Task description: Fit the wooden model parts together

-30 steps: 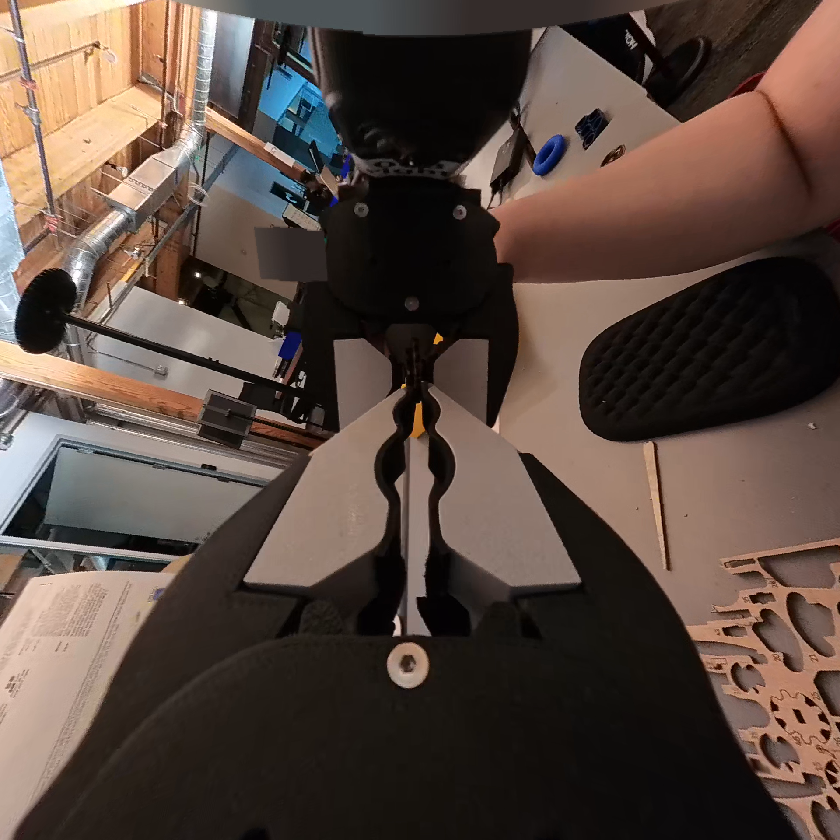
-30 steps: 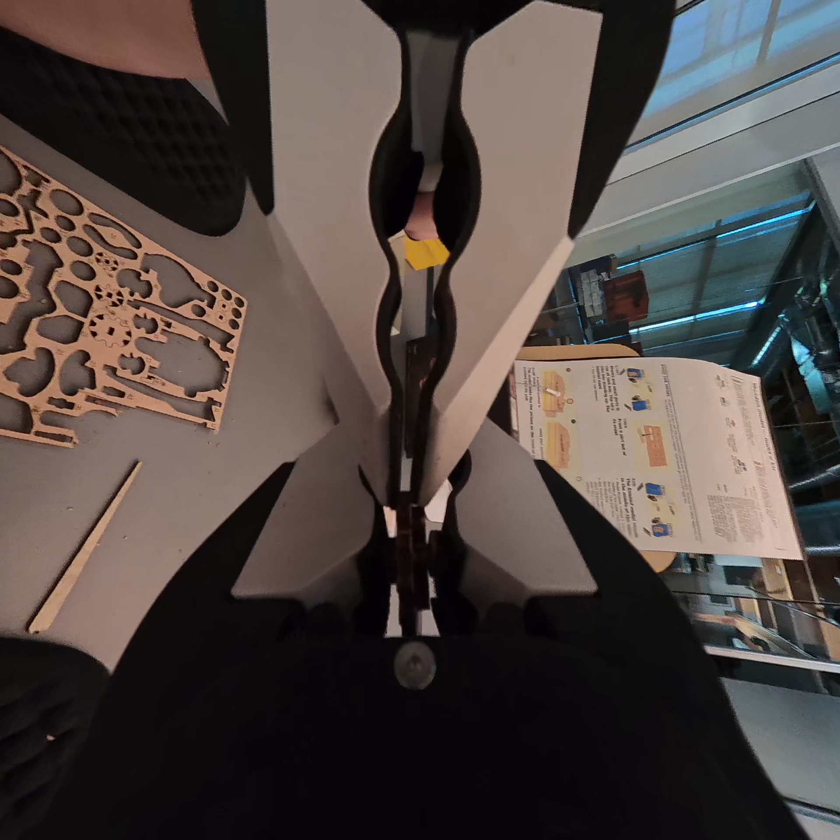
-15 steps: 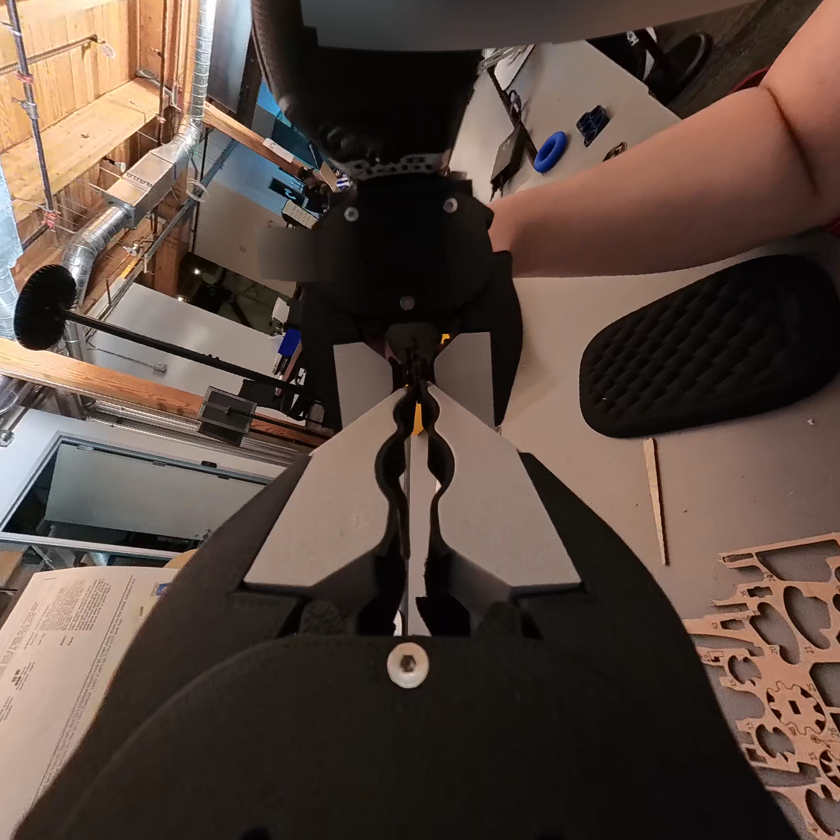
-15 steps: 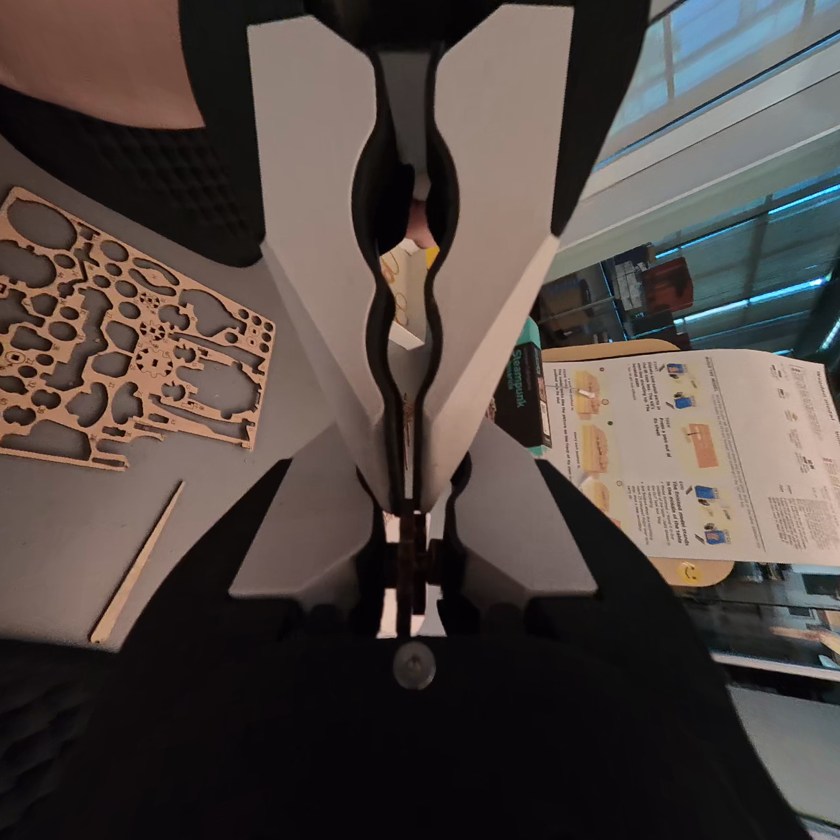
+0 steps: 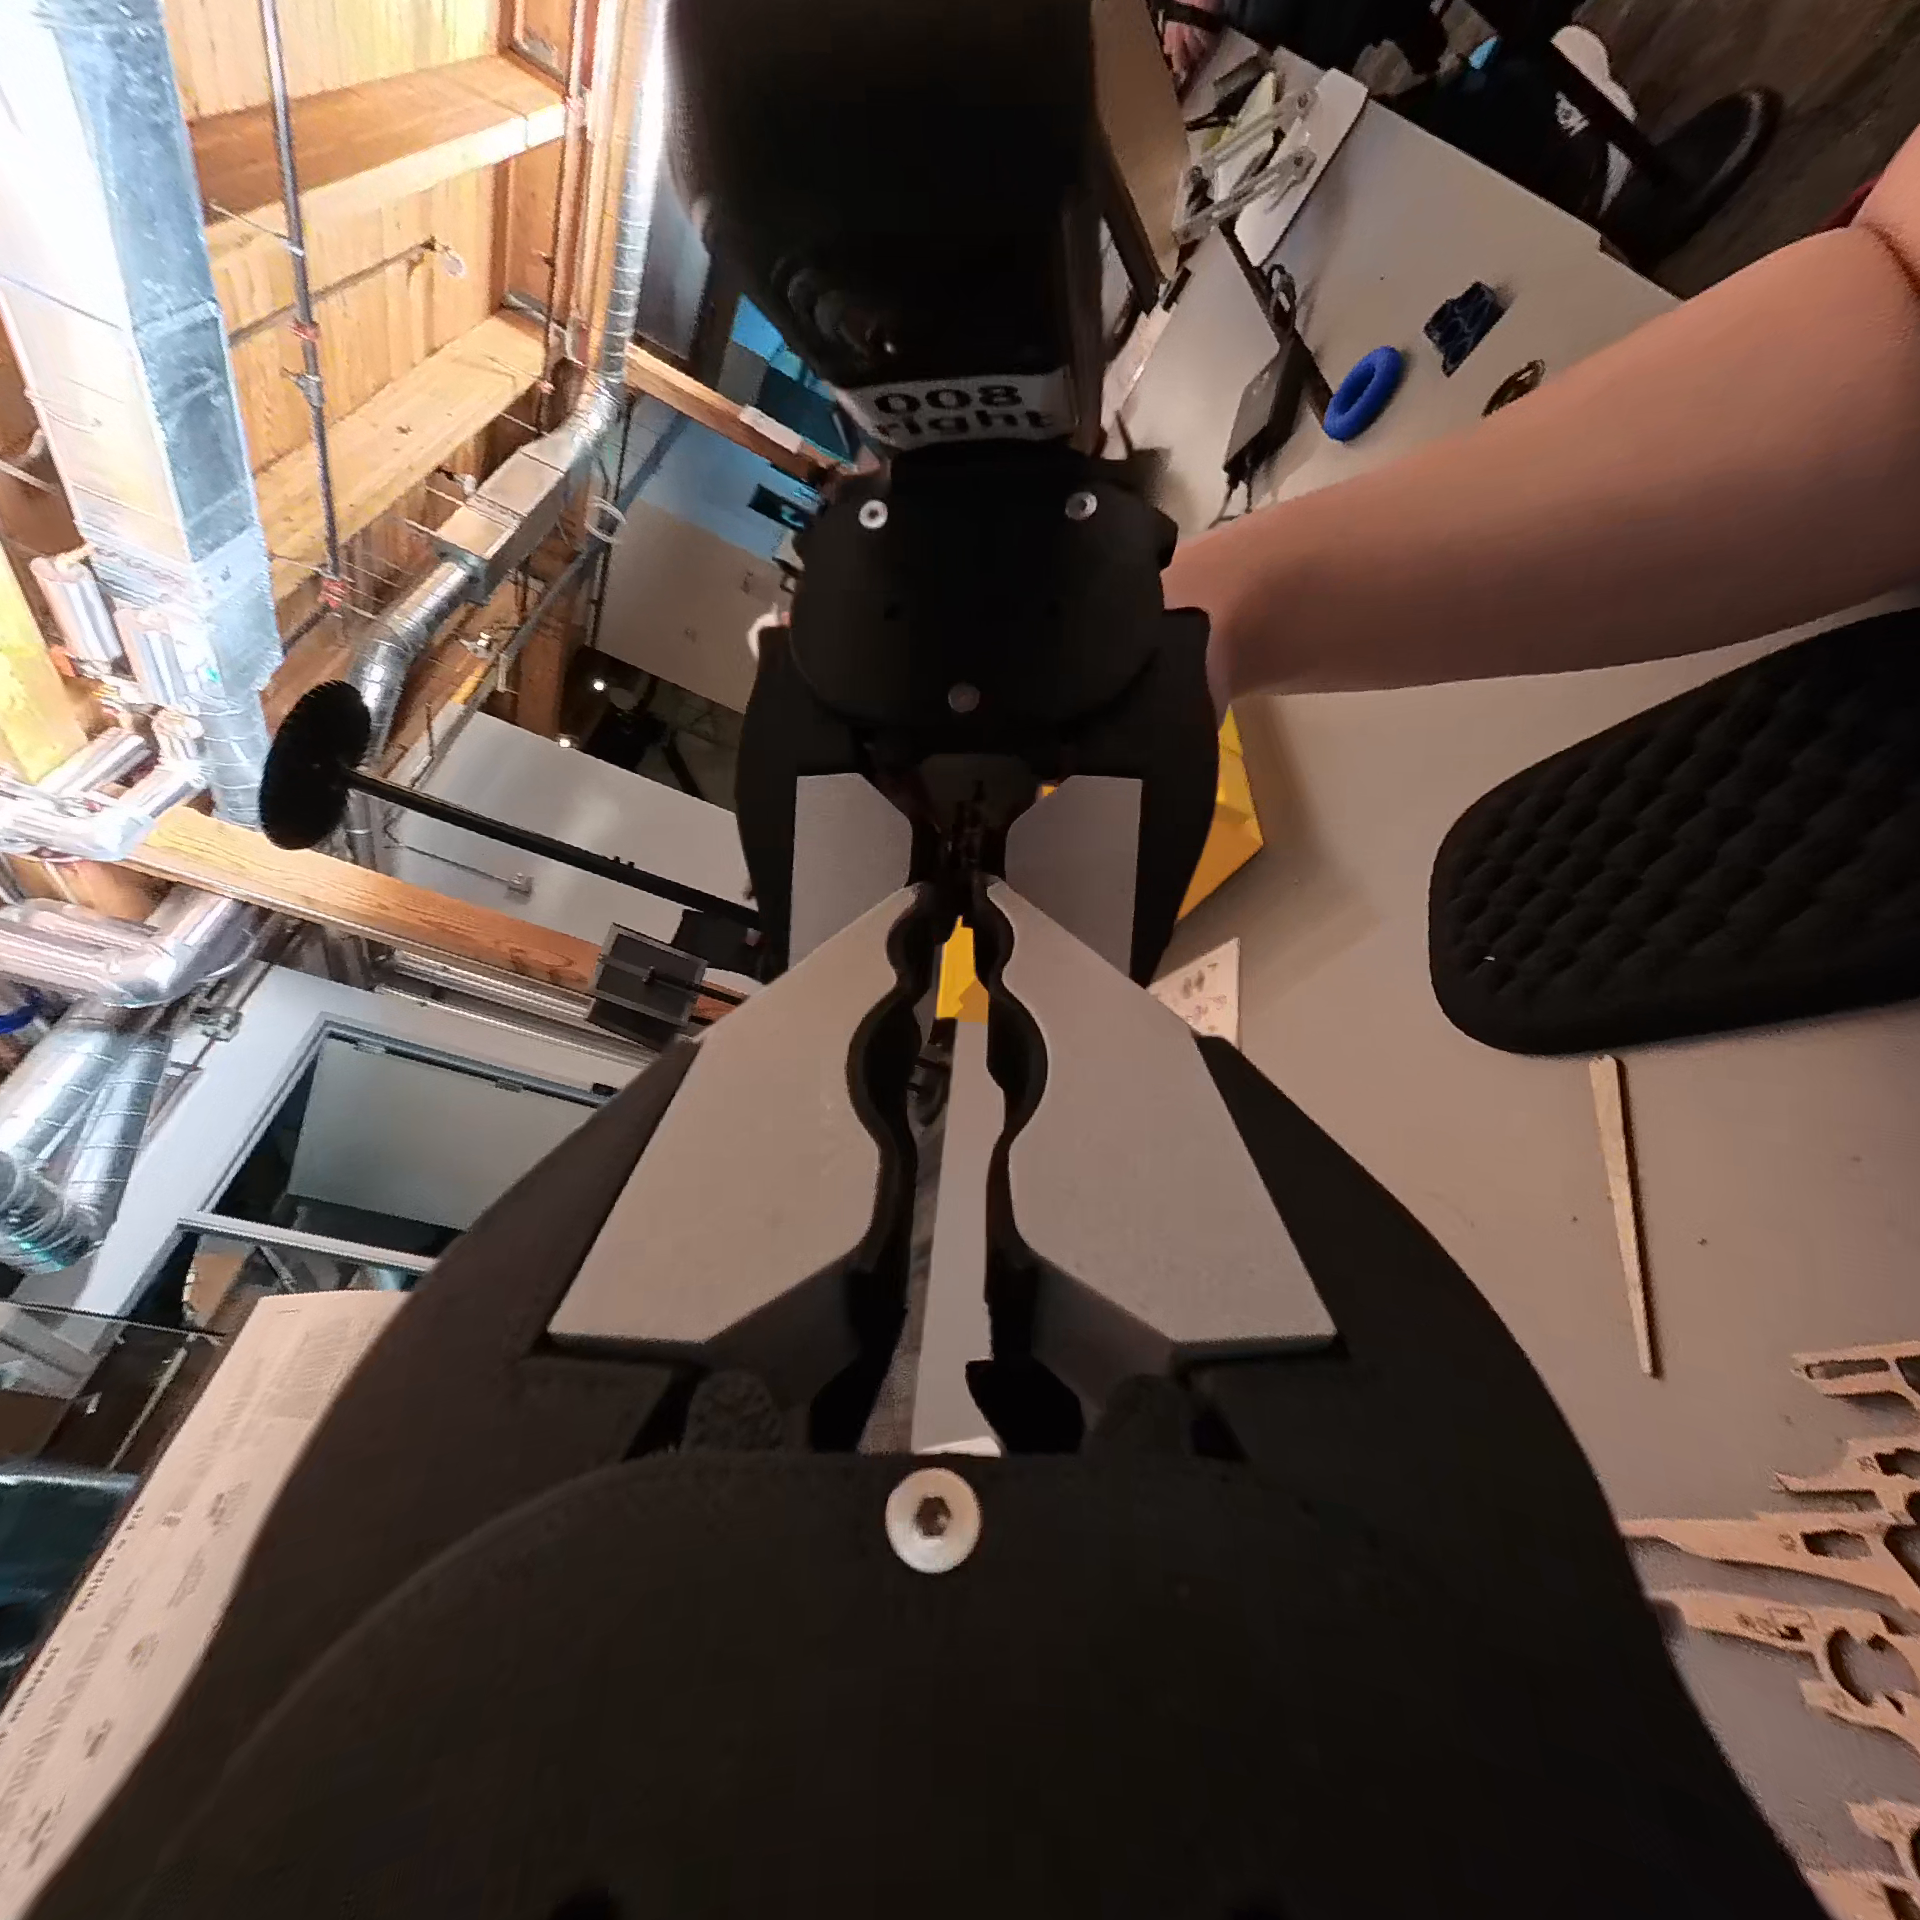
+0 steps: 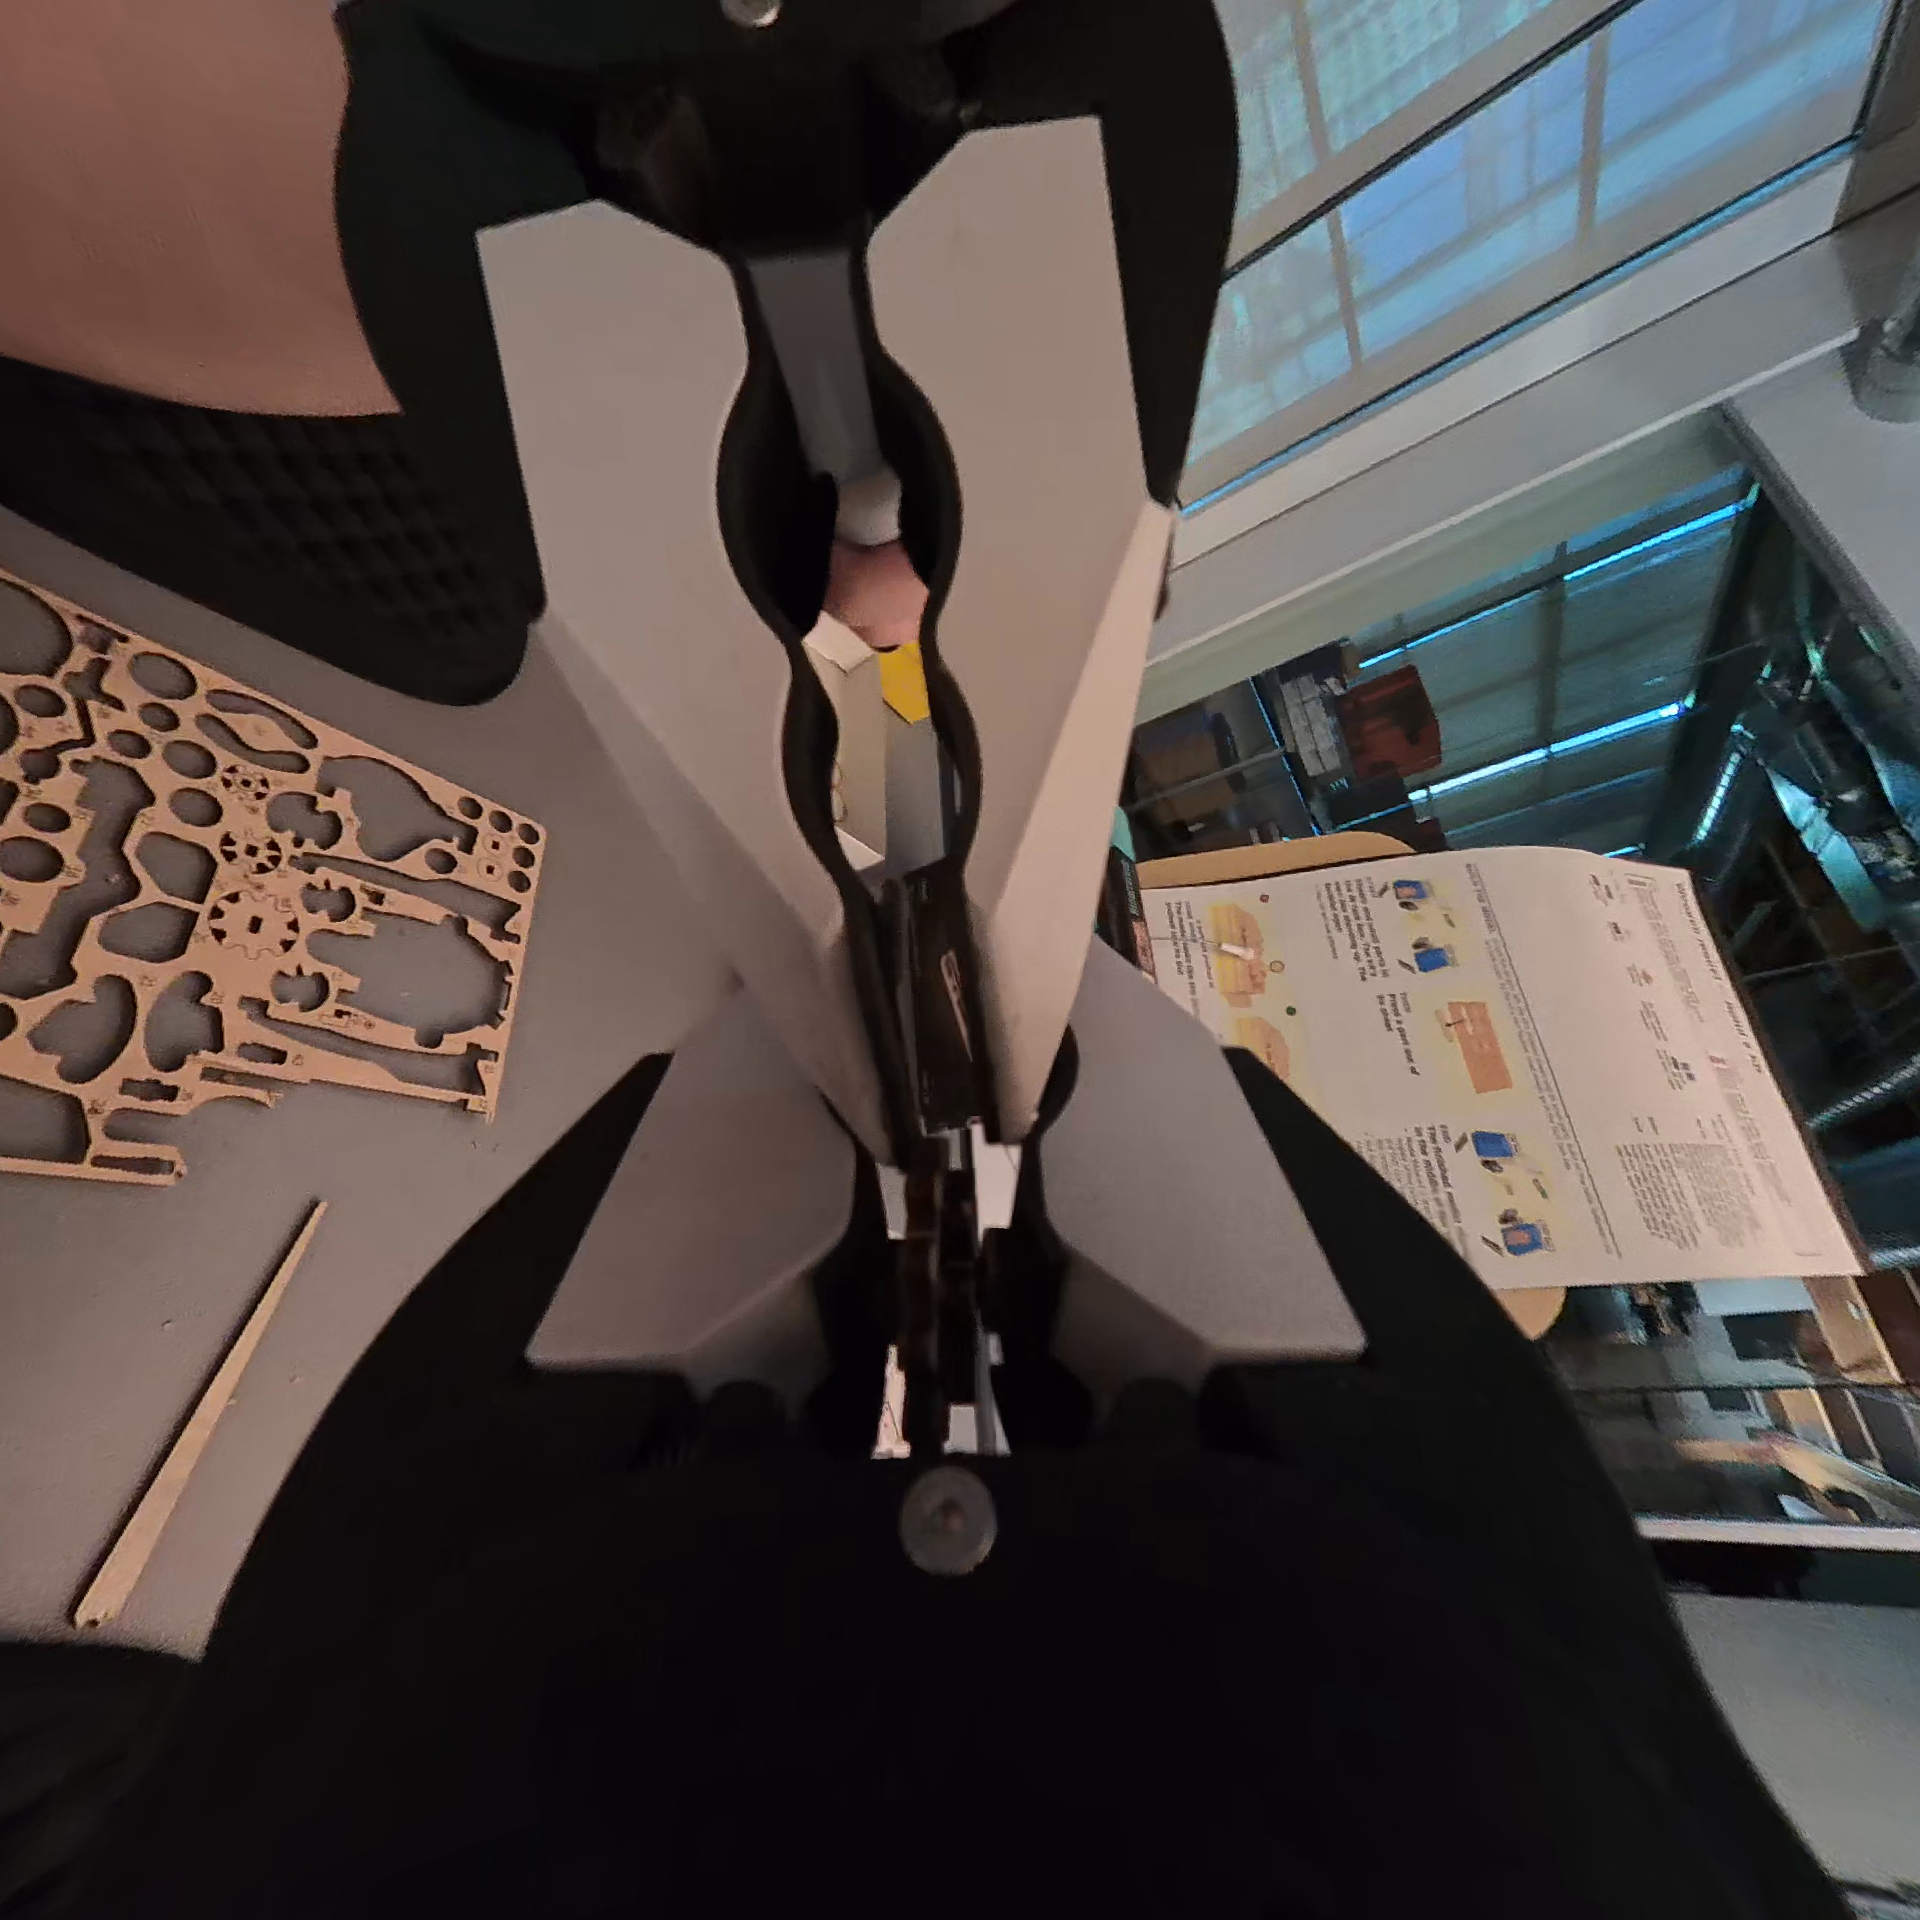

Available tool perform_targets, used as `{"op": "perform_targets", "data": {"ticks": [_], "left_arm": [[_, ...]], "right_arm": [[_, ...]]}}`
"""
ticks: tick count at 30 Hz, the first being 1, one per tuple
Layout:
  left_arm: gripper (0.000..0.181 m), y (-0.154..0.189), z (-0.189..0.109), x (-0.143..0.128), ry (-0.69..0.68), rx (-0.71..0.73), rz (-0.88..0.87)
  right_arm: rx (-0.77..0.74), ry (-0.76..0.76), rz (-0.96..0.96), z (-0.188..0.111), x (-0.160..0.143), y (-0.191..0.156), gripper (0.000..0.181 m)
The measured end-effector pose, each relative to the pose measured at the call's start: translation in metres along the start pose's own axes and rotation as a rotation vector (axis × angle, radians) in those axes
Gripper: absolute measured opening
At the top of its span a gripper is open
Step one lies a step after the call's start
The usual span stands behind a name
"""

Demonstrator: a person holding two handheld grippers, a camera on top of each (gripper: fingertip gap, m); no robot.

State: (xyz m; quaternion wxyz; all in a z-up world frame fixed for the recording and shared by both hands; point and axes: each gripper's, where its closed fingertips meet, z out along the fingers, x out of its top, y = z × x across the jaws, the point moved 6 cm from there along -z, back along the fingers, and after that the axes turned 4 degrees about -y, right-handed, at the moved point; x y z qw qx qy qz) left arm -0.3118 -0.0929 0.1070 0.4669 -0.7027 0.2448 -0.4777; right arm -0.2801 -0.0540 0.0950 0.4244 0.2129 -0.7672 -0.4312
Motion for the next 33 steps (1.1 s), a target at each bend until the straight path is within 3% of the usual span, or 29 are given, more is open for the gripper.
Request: {"op": "perform_targets", "data": {"ticks": [9, 12, 14, 16, 18, 21, 24, 28, 33], "left_arm": [[0.010, -0.004, 0.002, 0.006, 0.025, 0.079, -0.012], [0.044, -0.007, -0.003, 0.011, 0.043, 0.055, -0.065], [0.079, -0.005, -0.003, 0.012, 0.058, -0.001, -0.100], [0.111, 0.000, 0.007, 0.006, -0.003, -0.037, -0.119], [0.126, 0.006, 0.020, -0.002, -0.086, -0.017, -0.081], [0.119, 0.013, 0.032, -0.007, -0.163, 0.012, -0.001], [0.096, 0.010, 0.031, -0.002, -0.108, 0.043, -0.021], [0.095, 0.010, 0.027, 0.001, -0.066, 0.023, -0.045], [0.094, 0.010, 0.030, -0.005, -0.120, 0.018, -0.035]], "right_arm": [[-0.040, -0.019, 0.016, -0.010, -0.001, 0.008, 0.016], [-0.068, -0.026, 0.045, -0.019, -0.008, 0.017, 0.016], [-0.019, 0.010, 0.067, -0.023, -0.007, 0.015, 0.016], [-0.007, -0.004, 0.047, -0.021, -0.008, 0.012, 0.016], [0.031, -0.019, 0.010, -0.015, -0.007, 0.004, 0.016], [0.073, 0.005, -0.011, -0.011, -0.003, -0.004, 0.017], [0.072, 0.002, -0.053, -0.007, -0.001, -0.008, 0.017], [0.084, 0.079, -0.032, -0.009, 0.005, -0.009, 0.016], [0.076, 0.043, -0.037, -0.004, -0.002, -0.008, 0.016]]}}
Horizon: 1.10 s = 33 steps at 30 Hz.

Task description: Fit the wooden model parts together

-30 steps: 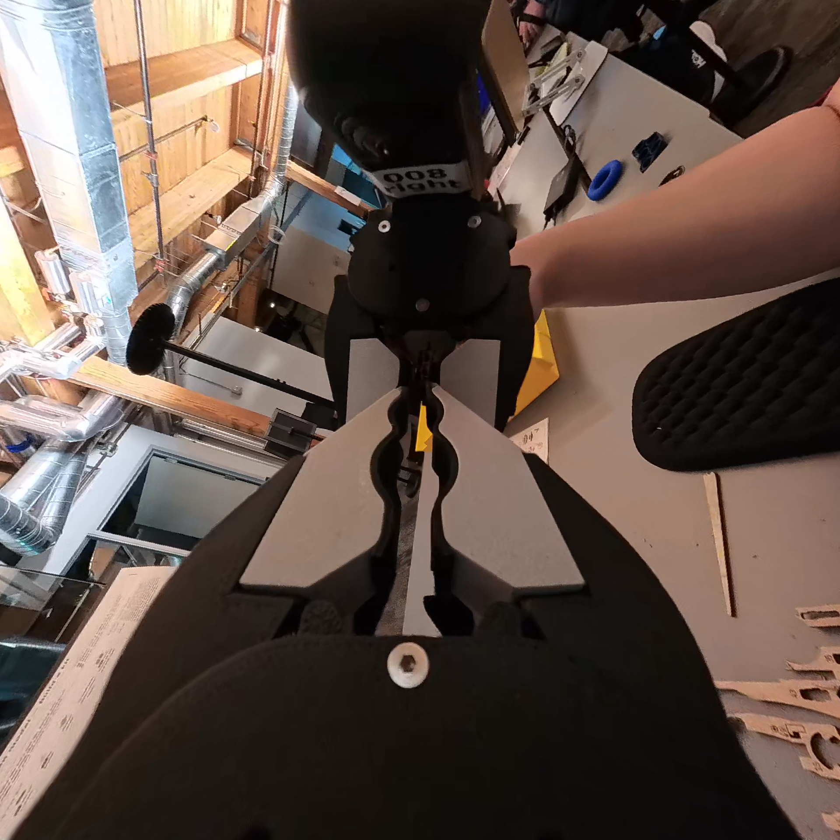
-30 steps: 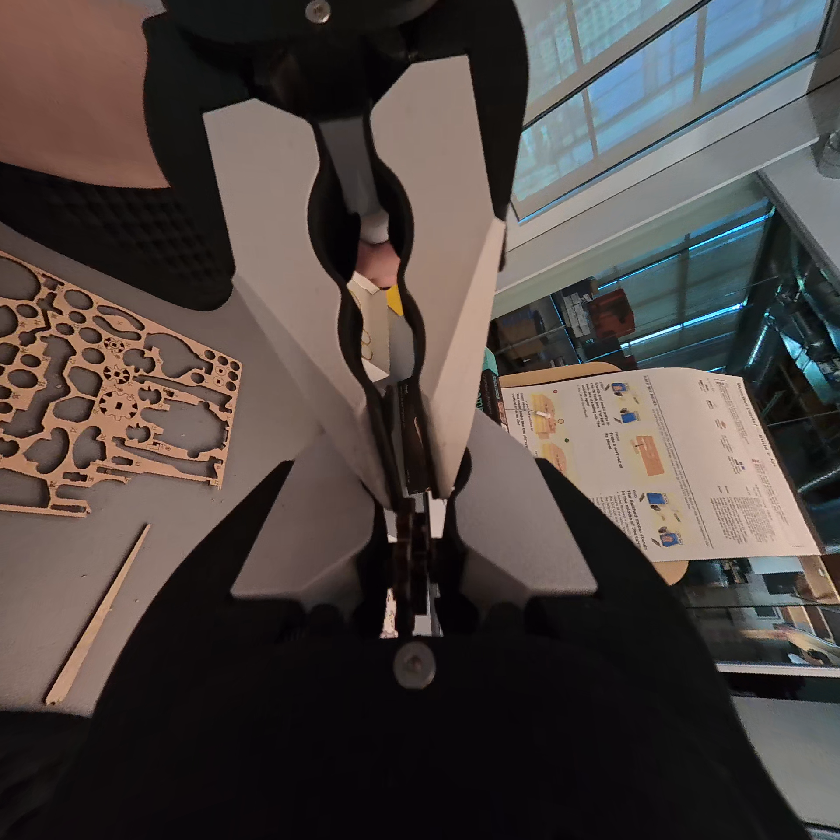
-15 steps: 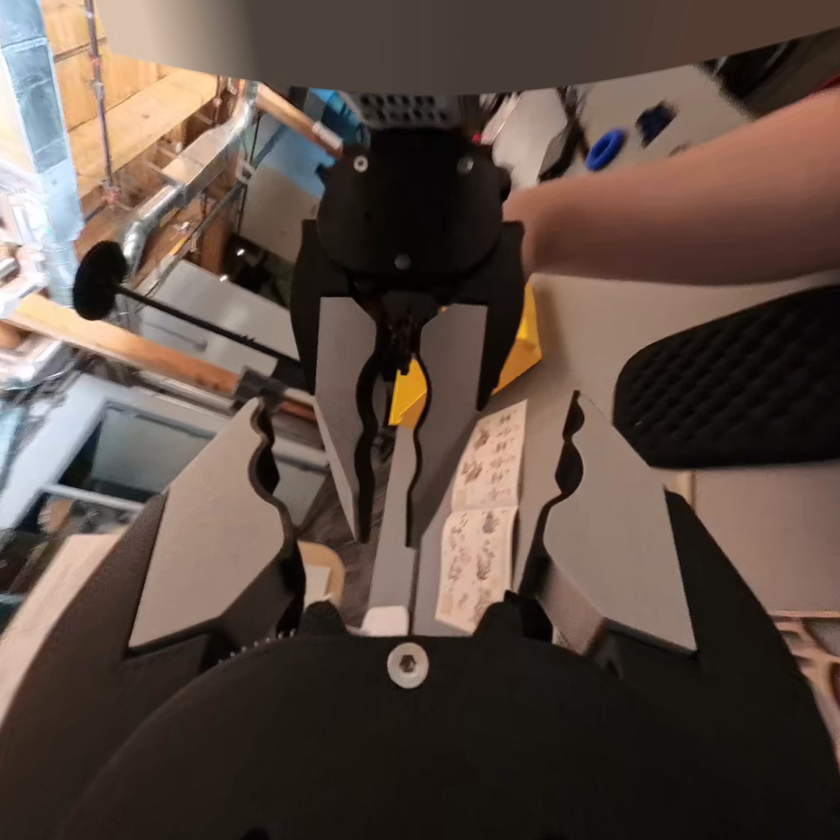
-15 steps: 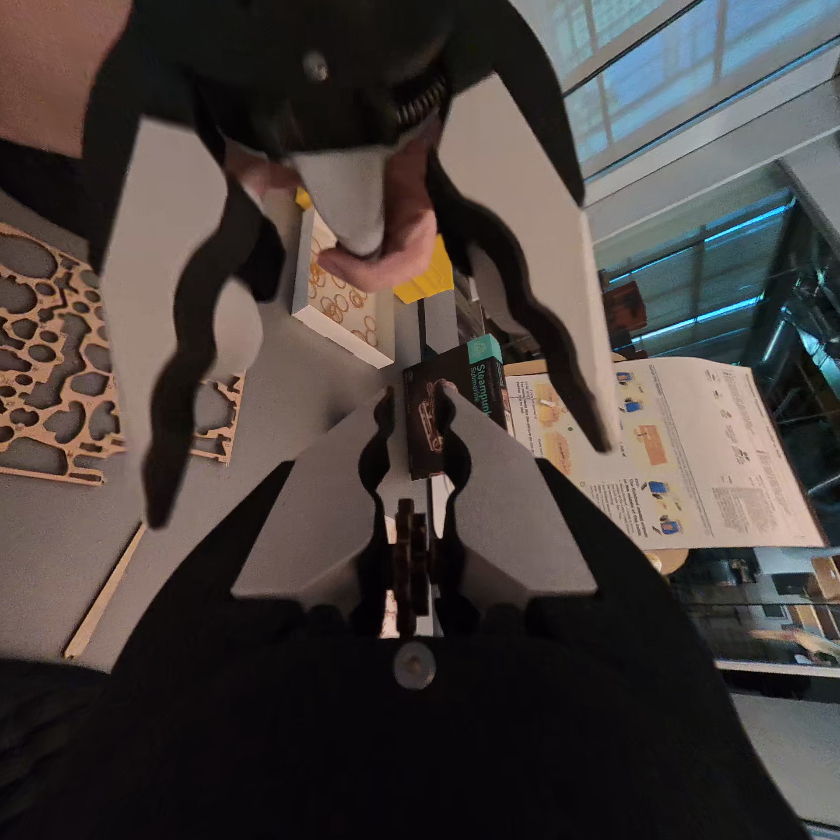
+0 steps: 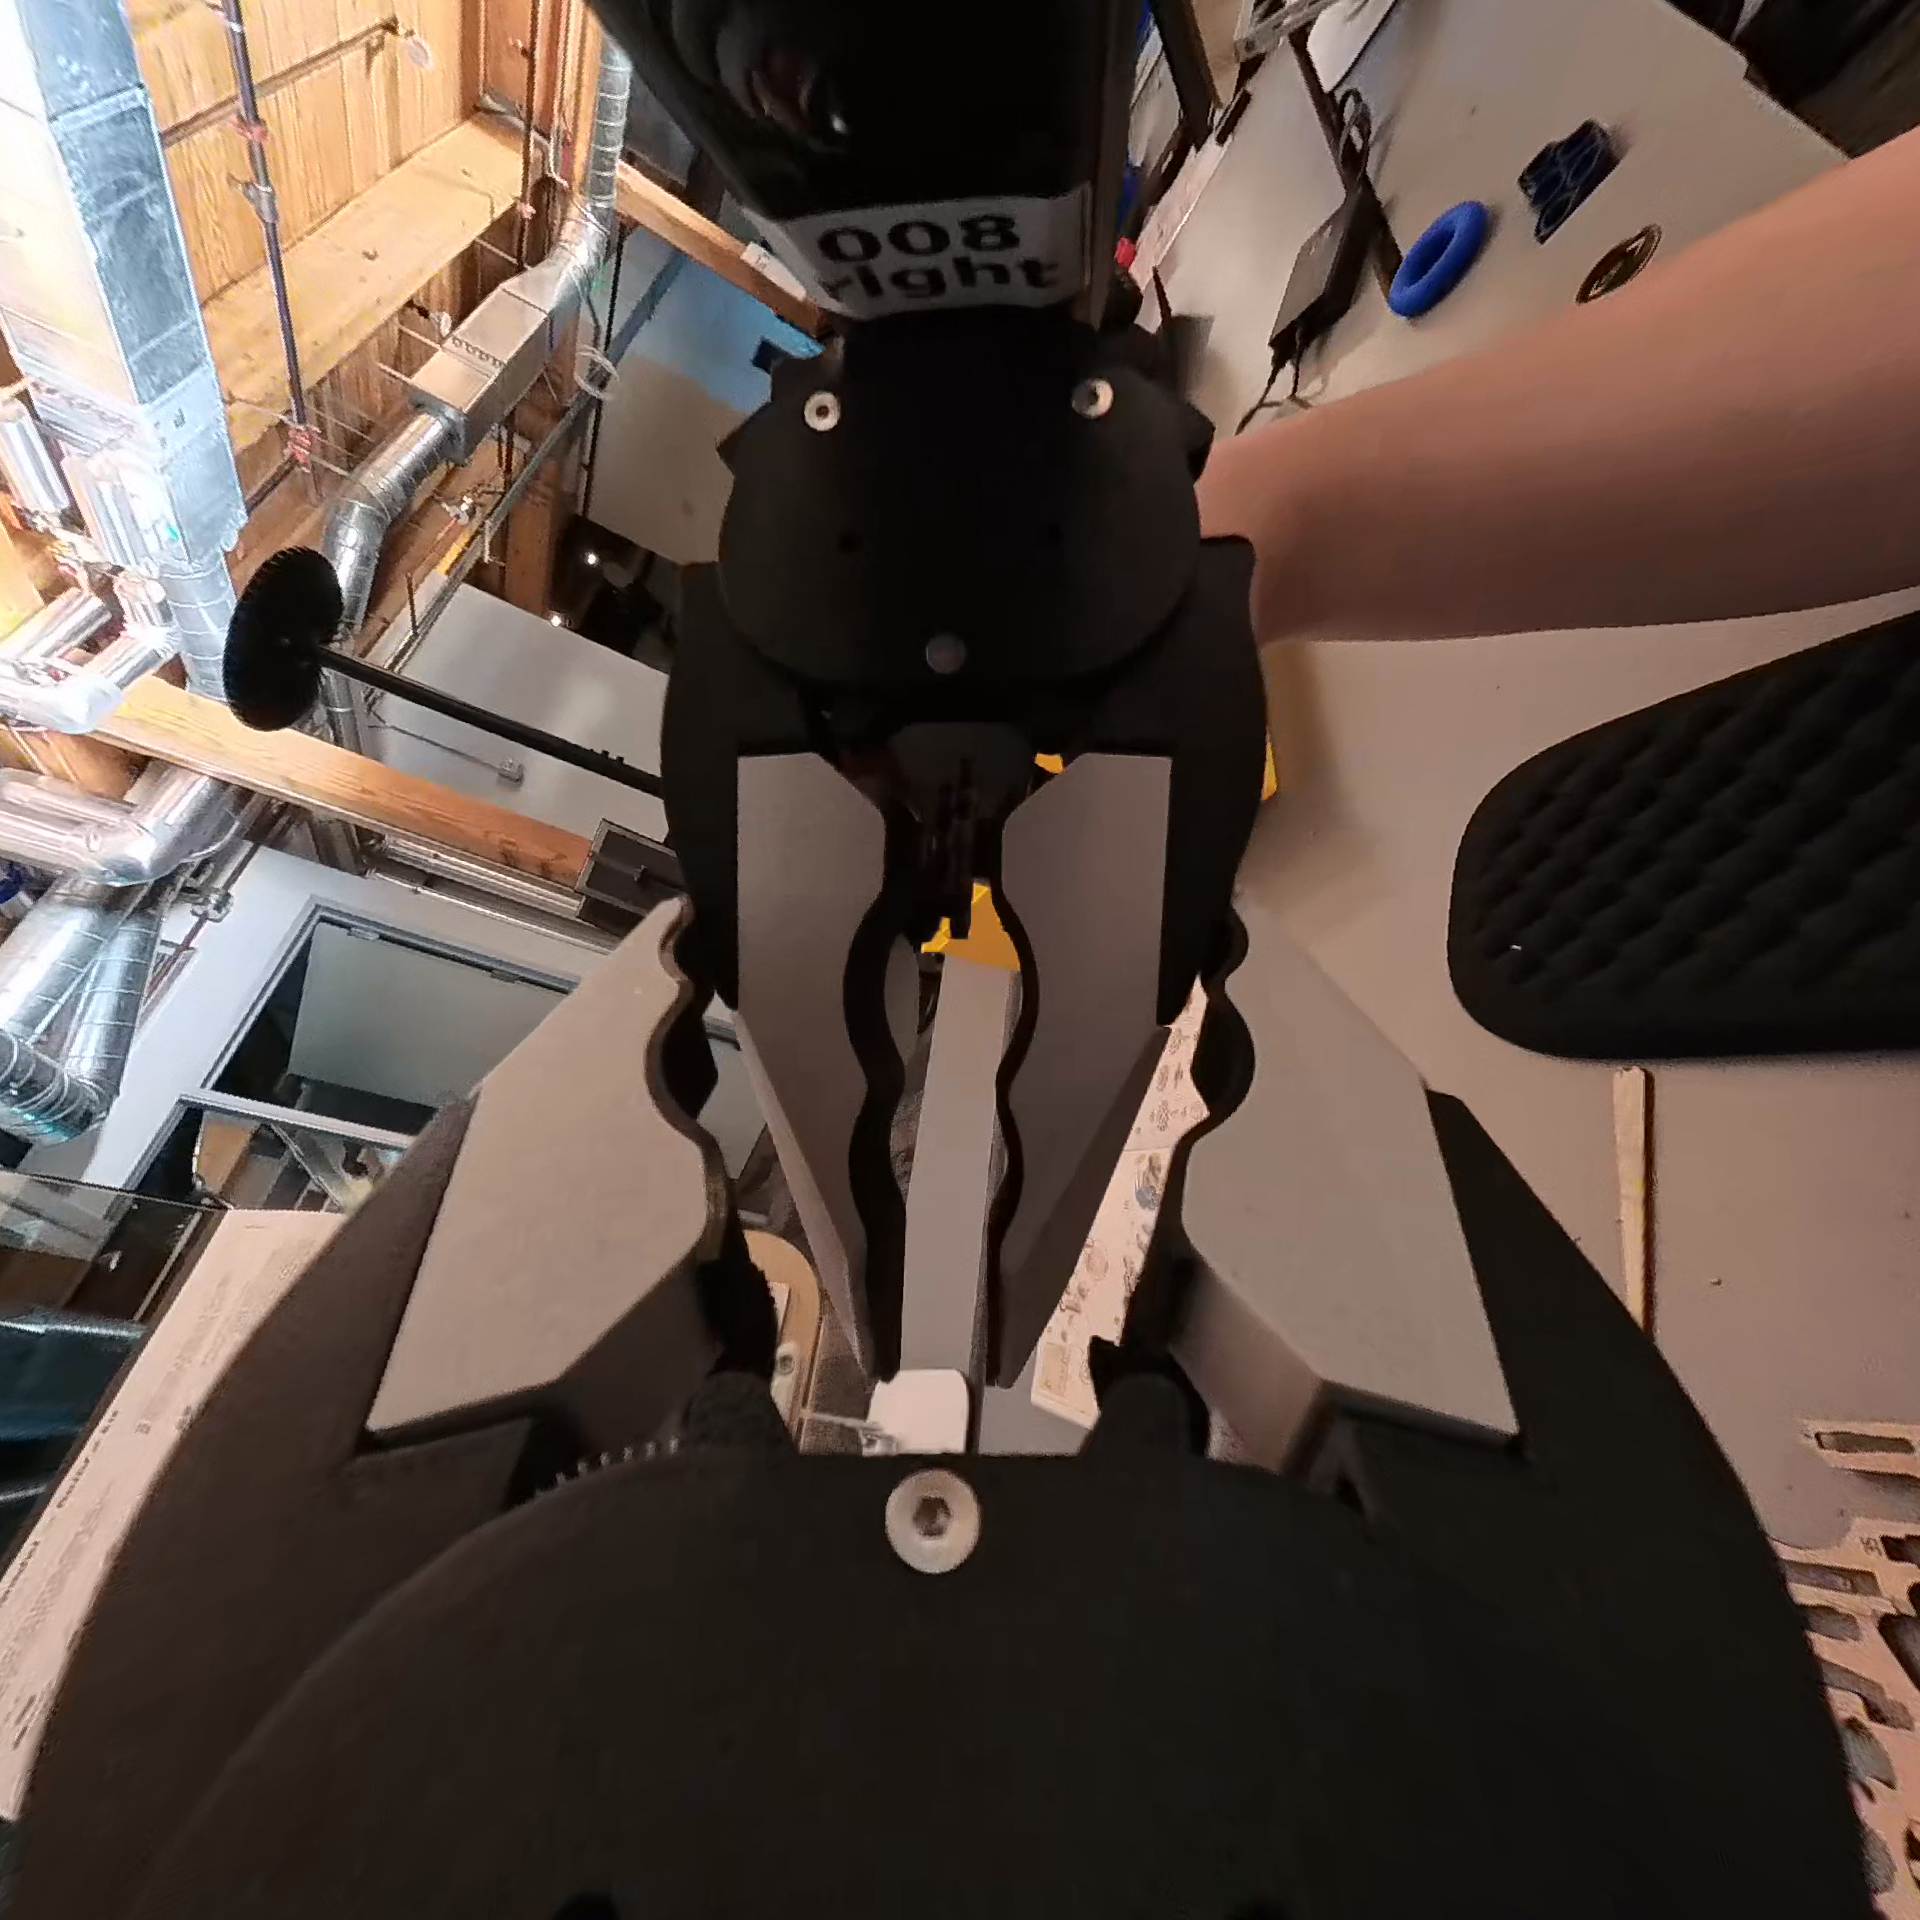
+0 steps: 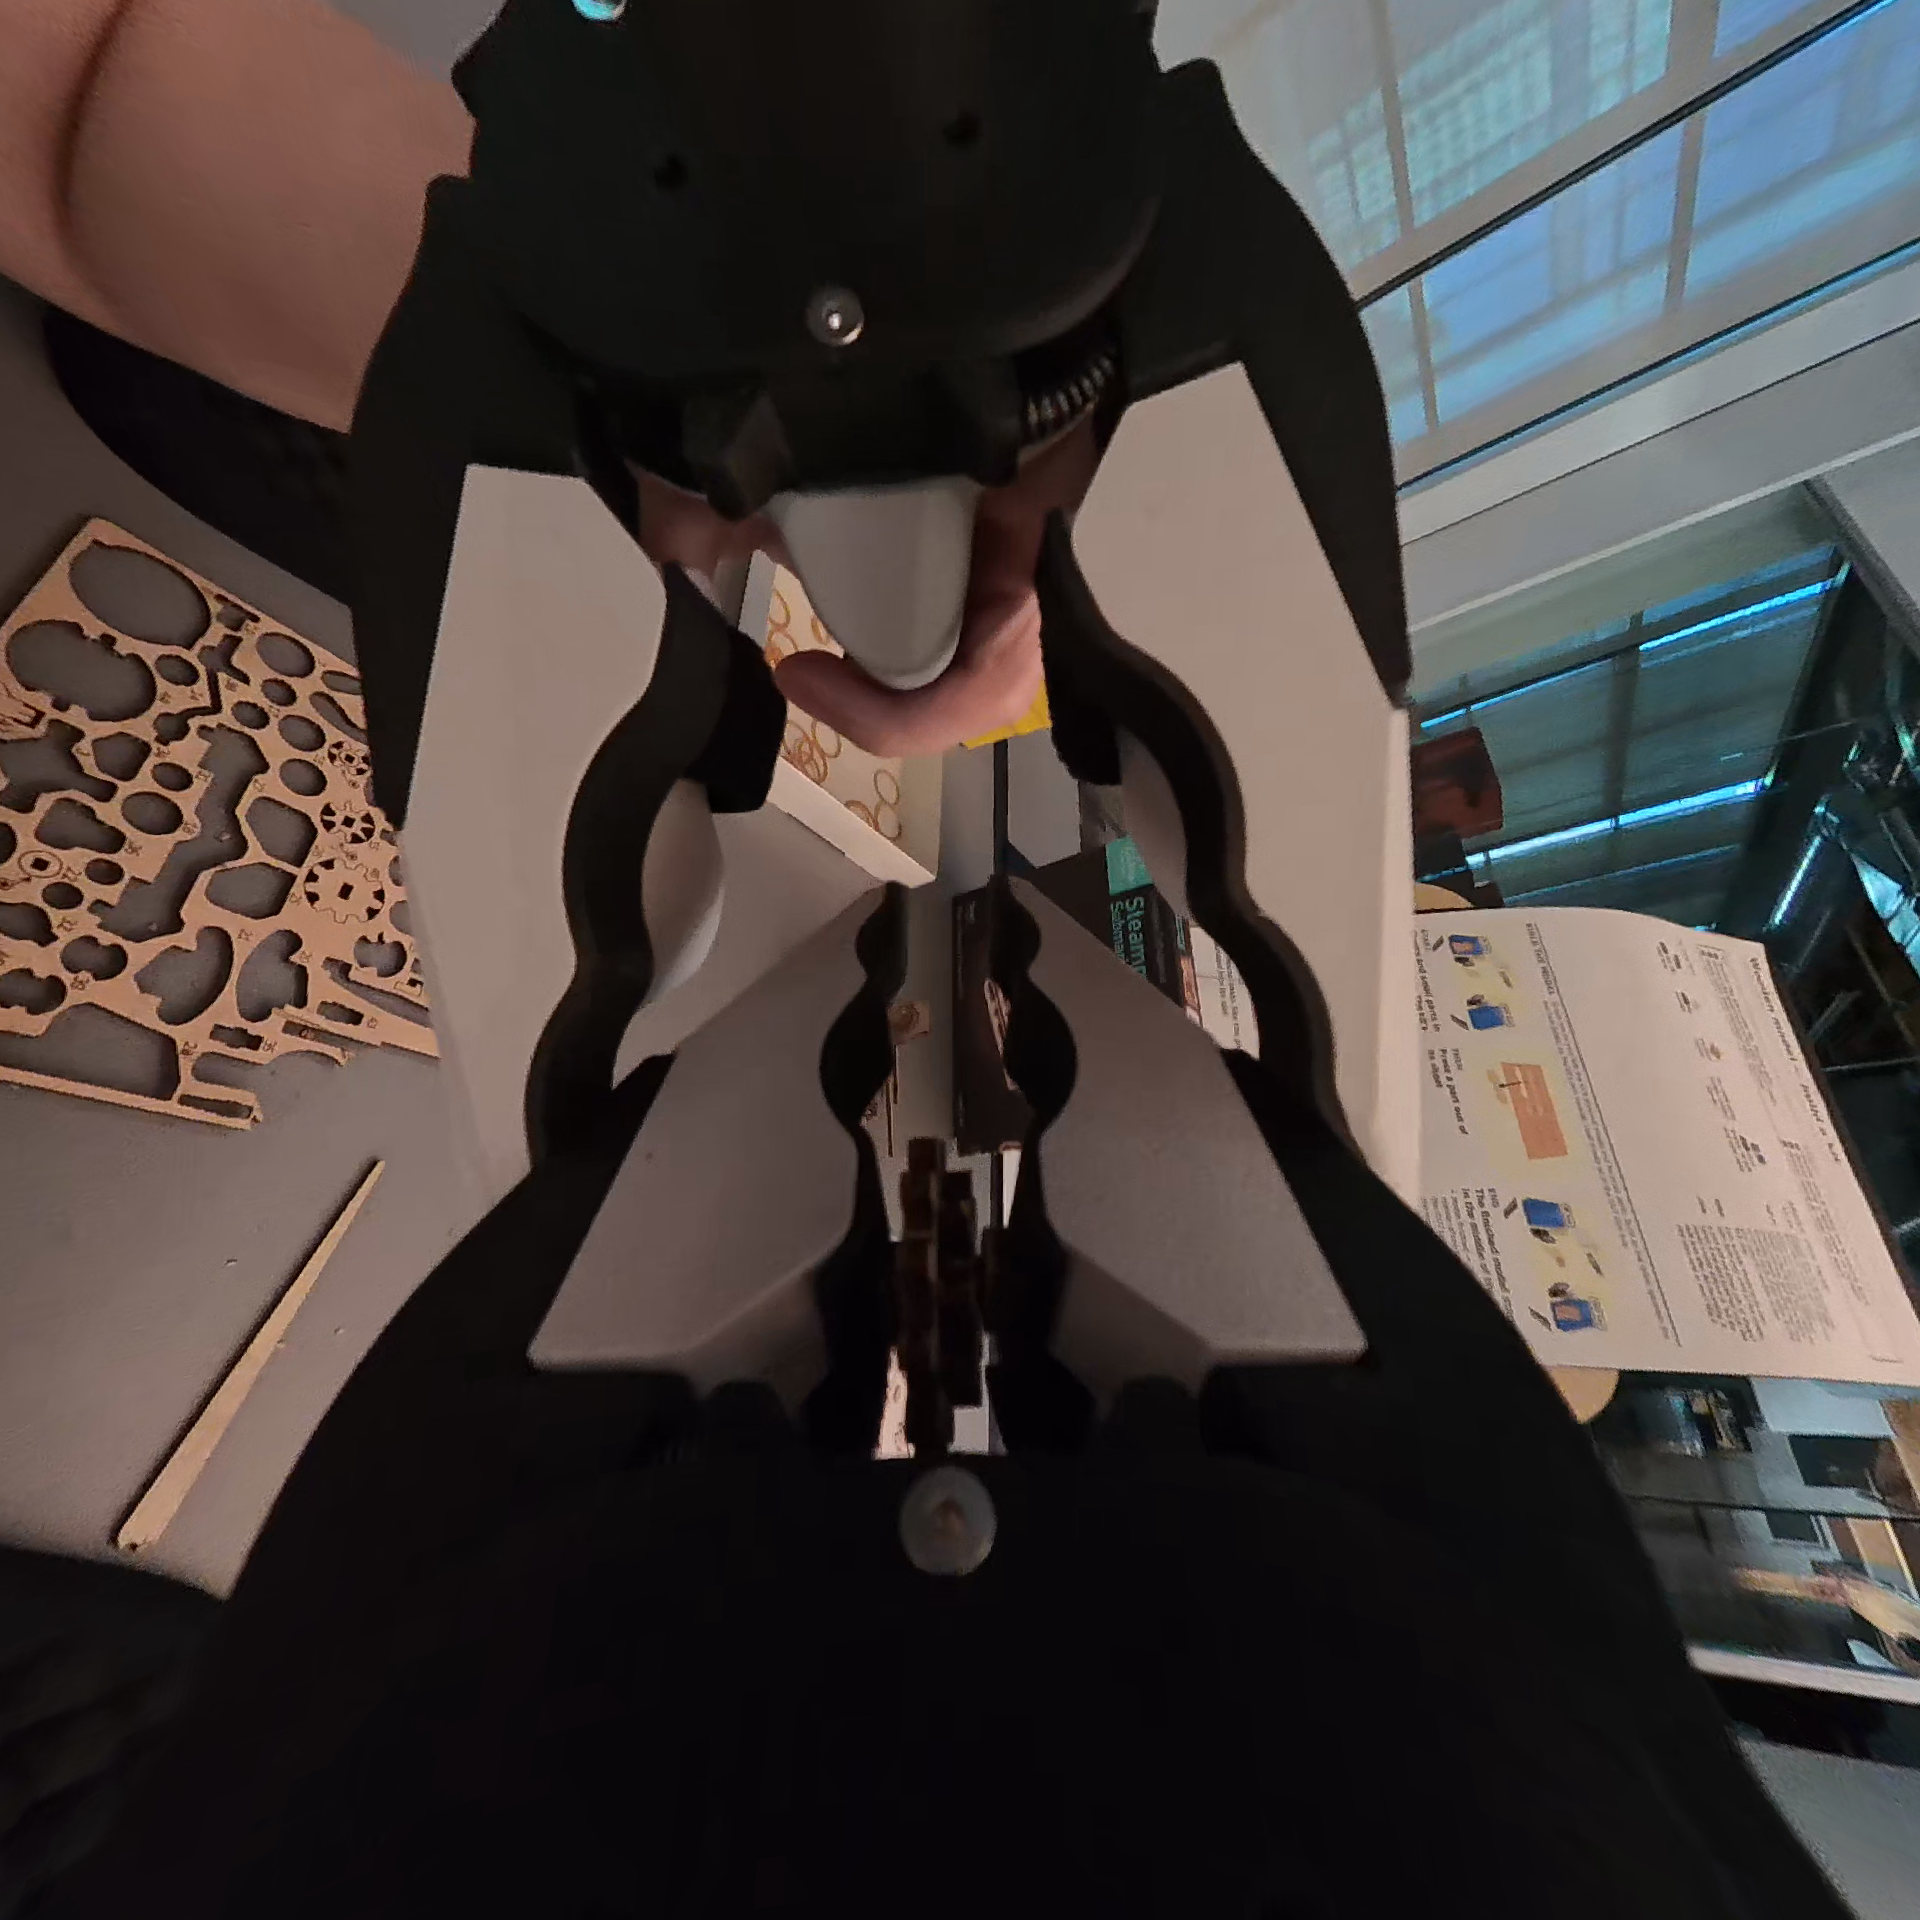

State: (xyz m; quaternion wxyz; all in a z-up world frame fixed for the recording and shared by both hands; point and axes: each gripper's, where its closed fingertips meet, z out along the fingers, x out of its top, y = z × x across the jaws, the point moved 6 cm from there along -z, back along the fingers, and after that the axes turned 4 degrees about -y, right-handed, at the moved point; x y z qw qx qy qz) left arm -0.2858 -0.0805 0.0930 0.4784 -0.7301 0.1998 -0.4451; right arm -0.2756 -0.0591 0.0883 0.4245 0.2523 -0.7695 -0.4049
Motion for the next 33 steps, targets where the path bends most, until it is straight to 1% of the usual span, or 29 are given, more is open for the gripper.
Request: {"op": "perform_targets", "data": {"ticks": [8, 10, 14, 16, 21, 24, 29, 33], "left_arm": [[0.094, -0.0009, 0.0040, -0.0019, -0.003, -0.003, -0.032], [0.095, -0.0015, 0.0036, -0.0015, 0.005, -0.020, -0.066], [0.097, -0.0018, 0.0038, -0.0009, 0.002, 0.014, -0.040], [0.098, -0.0021, 0.0032, 0.0000, 0.006, 0.029, -0.025], [0.096, -0.0034, 0.0018, 0.0013, 0.024, -0.008, -0.086], [0.096, -0.0031, 0.0031, -0.0032, -0.011, -0.014, -0.074], [0.095, -0.0040, 0.0020, -0.0001, 0.020, -0.004, -0.082], [0.097, -0.0041, 0.0036, -0.0039, -0.010, 0.000, -0.063]], "right_arm": [[0.025, 0.014, 0.030, 0.0005, -0.0039, 0.0007, 0.016], [0.046, 0.008, 0.059, 0.0003, -0.0035, 0.0006, 0.017], [-0.004, -0.058, 0.049, 0.0017, -0.0039, 0.0034, 0.017], [-0.018, -0.065, 0.058, 0.0021, -0.0018, 0.0041, 0.017], [0.033, 0.010, 0.133, 0.0020, 0.0024, 0.0031, 0.016], [0.028, -0.028, 0.126, 0.0058, -0.0022, 0.0028, 0.017], [0.031, 0.006, 0.134, 0.0034, 0.0022, 0.0038, 0.016], [0.009, 0.016, 0.115, 0.0065, -0.0017, 0.0053, 0.016]]}}
